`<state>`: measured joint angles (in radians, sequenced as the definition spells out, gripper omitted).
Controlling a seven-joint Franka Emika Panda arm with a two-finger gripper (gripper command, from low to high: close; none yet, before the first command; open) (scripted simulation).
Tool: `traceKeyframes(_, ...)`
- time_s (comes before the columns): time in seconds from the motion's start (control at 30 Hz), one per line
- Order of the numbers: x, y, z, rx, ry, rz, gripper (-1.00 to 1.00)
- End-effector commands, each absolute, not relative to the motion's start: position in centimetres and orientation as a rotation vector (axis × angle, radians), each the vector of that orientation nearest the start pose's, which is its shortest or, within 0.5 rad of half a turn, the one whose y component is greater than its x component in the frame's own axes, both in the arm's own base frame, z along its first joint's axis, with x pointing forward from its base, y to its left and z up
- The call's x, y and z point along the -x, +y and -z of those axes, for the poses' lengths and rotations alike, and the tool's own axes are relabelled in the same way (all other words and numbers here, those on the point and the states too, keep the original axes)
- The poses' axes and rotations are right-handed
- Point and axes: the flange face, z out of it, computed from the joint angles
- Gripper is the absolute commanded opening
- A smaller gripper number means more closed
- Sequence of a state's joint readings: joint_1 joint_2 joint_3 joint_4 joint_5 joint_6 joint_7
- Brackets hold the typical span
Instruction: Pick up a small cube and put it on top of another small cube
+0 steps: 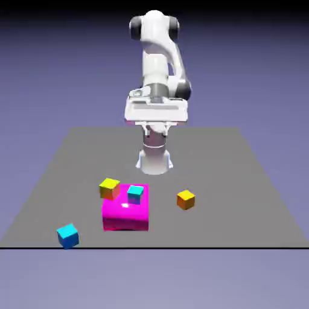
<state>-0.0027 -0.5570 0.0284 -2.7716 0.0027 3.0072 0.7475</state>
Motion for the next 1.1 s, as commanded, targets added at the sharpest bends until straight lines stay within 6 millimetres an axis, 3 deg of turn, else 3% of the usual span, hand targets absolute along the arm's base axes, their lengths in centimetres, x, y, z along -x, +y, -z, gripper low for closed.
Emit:
traceKeyframes(0.0,-40.2,2.3,-45.2,2.595,0.89,0.982,0.0)
traceKeyframes(0.1,-40.8,5.7,-39.8,2.885,0.707,0.779,0.0)
traceKeyframes(0.23,-39.8,9.3,-32.4,3.226,0.398,0.461,0.0)
traceKeyframes(0.4,-36.7,12.5,-24.4,3.528,-0.088,0.045,0.0)
traceKeyframes(0.53,-33.5,14.3,-19.6,3.654,-0.555,-0.254,0.0)
traceKeyframes(0.67,-30.5,15.8,-16.2,3.673,-1.069,-0.472,0.0)
traceKeyframes(0.8,-28.0,17.6,-14.1,3.598,-1.594,-0.565,0.0)
traceKeyframes(0.93,-26.2,19.8,-13.1,3.459,-2.079,-0.506,0.0)
traceKeyframes(1.07,-25.1,22.7,-13.1,3.301,-2.469,-0.292,0.0)
